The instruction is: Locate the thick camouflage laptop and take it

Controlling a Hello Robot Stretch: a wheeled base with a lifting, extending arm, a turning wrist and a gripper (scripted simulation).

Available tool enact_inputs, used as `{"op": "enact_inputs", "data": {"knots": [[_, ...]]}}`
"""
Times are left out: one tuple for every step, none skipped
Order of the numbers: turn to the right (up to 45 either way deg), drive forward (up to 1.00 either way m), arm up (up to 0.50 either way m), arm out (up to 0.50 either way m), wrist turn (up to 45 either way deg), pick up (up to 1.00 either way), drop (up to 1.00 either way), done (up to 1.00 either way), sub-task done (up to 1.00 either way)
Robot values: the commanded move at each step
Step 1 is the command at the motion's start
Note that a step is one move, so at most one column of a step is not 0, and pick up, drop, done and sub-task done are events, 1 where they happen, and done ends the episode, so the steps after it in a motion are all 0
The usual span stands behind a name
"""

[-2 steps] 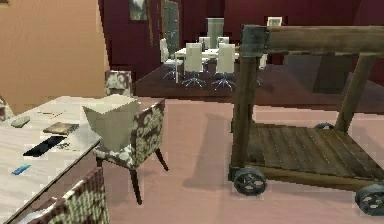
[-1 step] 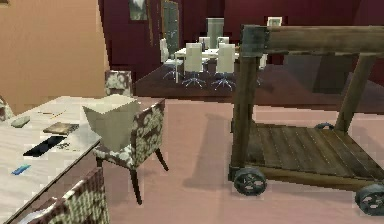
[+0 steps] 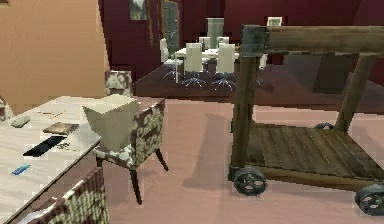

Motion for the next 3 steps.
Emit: {"op": "enact_inputs", "data": {"knots": [[0.0, 0.00, 0.00, 0.00, 12.0, 0.00, 0.00, 0.00, 0.00], [0.0, 0.00, -0.30, 0.00, 0.0, 0.00, 0.00, 0.00, 0.00], [0.0, 0.00, 0.00, 0.00, 0.0, 1.00, 0.00, 0.00, 0.00]]}}
